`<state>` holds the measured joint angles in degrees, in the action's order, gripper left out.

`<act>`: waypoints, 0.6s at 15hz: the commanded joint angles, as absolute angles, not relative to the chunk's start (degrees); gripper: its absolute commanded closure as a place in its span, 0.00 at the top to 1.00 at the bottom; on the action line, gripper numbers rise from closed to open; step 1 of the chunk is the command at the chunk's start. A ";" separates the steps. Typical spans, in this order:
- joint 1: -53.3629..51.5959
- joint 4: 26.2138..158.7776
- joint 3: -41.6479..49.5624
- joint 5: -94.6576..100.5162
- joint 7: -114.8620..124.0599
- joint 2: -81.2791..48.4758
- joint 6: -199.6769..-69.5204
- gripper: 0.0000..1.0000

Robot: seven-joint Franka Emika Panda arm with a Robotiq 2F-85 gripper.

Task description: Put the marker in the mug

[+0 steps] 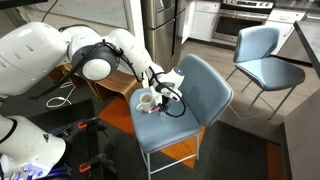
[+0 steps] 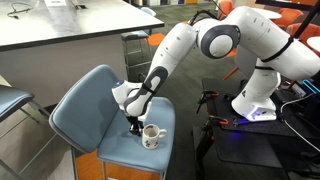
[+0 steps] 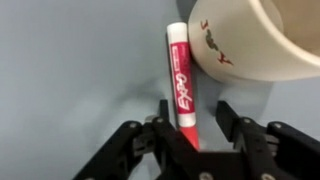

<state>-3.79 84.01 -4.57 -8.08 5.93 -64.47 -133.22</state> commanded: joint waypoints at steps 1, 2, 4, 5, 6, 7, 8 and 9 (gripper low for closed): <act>-4.52 81.10 -4.24 -6.94 5.18 -65.55 -130.10 0.25; -4.73 80.86 -4.20 -6.70 5.20 -65.54 -129.94 0.16; -5.09 80.35 -4.16 -6.24 5.11 -65.66 -129.66 0.02; -5.16 80.17 -4.17 -5.95 5.14 -65.68 -129.51 0.03; -5.29 79.94 -4.09 -5.73 5.29 -65.68 -129.46 0.05; -5.62 80.24 -3.76 -5.26 5.71 -65.15 -129.62 0.05; -6.02 80.23 -3.38 -4.74 6.16 -64.81 -129.64 0.05; -6.34 80.46 -2.99 -4.35 6.66 -64.16 -129.88 0.05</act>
